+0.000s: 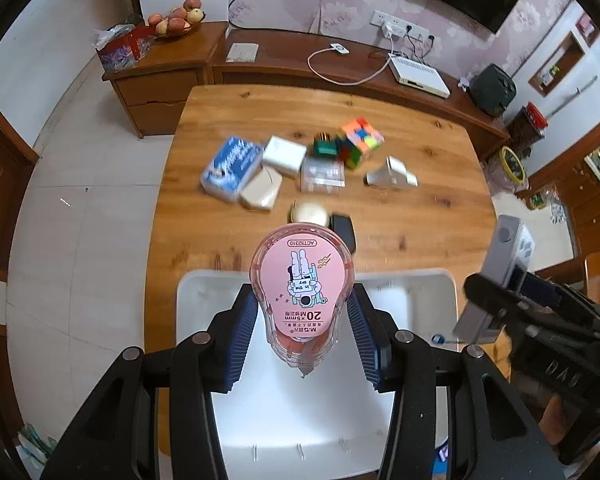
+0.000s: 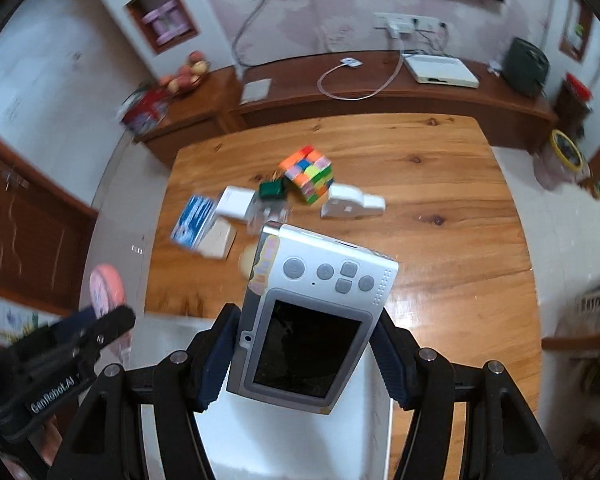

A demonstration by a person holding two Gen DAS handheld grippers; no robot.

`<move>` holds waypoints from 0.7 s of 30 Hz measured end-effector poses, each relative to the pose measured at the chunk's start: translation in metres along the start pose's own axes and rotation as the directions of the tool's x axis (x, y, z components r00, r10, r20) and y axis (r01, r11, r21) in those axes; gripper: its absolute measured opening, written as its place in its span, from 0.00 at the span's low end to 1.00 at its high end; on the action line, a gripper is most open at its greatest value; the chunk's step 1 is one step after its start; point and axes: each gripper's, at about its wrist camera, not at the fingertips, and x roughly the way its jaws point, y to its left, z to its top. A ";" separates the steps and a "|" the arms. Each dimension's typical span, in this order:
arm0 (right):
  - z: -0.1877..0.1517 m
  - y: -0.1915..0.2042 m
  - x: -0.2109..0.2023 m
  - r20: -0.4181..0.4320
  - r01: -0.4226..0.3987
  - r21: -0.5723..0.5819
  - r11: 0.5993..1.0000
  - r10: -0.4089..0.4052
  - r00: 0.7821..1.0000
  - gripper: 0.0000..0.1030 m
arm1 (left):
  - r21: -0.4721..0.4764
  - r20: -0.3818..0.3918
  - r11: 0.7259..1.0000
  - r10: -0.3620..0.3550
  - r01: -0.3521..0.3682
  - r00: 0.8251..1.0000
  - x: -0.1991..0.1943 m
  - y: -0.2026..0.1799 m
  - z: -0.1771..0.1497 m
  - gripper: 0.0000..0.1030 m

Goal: Organize rigid objects
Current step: 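Carry the pink dispenser into the white tray with the left tool while the right tool carries the device there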

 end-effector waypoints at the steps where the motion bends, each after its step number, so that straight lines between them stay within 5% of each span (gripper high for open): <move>1: -0.010 0.001 0.001 -0.011 -0.007 -0.018 1.000 0.006 1.000 0.62 | 0.005 -0.002 1.000 0.001 -0.001 1.000 0.002 -0.002 -0.005 0.48; 11: -0.078 0.006 0.067 -0.120 0.037 -0.147 0.988 -0.055 0.991 0.63 | -0.034 -0.123 0.999 -0.030 0.026 0.992 0.075 -0.003 -0.056 0.48; 21: -0.100 0.016 0.123 -0.127 0.050 -0.270 0.962 -0.088 0.988 0.63 | -0.083 -0.151 0.990 -0.125 0.114 0.981 0.129 0.012 -0.058 0.48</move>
